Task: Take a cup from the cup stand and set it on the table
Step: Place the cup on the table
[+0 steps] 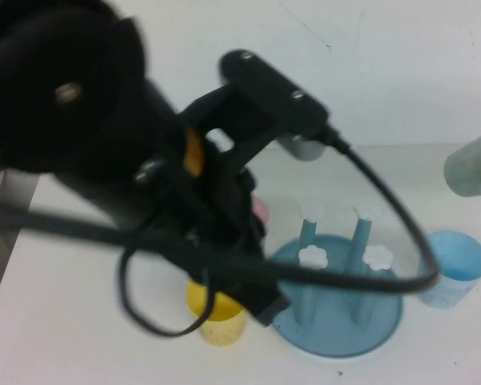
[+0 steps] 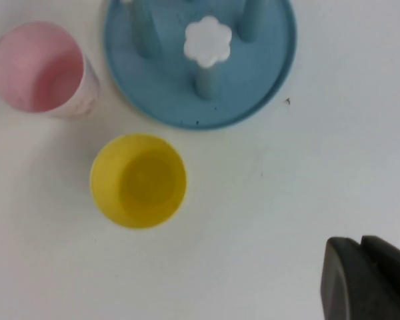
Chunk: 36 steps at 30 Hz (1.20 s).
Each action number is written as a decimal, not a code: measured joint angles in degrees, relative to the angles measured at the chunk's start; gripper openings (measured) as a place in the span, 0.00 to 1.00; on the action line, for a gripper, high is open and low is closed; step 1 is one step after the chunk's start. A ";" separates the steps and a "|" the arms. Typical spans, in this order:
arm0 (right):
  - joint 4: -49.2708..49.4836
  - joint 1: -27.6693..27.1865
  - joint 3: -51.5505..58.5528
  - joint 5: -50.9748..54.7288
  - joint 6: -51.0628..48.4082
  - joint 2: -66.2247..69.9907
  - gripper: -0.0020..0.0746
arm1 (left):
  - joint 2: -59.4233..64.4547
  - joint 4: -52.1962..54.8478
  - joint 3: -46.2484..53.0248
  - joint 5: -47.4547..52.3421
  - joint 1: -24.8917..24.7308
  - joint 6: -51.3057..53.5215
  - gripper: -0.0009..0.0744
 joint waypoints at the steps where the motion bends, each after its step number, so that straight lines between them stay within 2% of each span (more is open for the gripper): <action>1: -1.35 0.46 0.00 -0.87 0.09 0.86 0.05 | -1.27 0.16 1.16 0.00 0.00 -0.31 0.01; 8: -7.88 2.00 -0.09 -2.89 1.95 5.40 0.05 | -8.68 0.63 6.64 -0.72 0.00 -2.30 0.01; 27: -8.68 2.00 -0.50 -2.56 3.51 15.42 0.05 | -11.13 0.45 7.93 -2.08 0.00 -4.14 0.01; 32: -7.54 2.00 -0.49 -3.36 3.63 15.63 0.13 | -11.13 0.45 8.04 -2.36 0.00 -4.68 0.01; 36: -4.20 2.00 -0.49 -4.26 3.72 15.72 0.25 | -11.13 0.45 8.16 -2.36 0.00 -4.94 0.01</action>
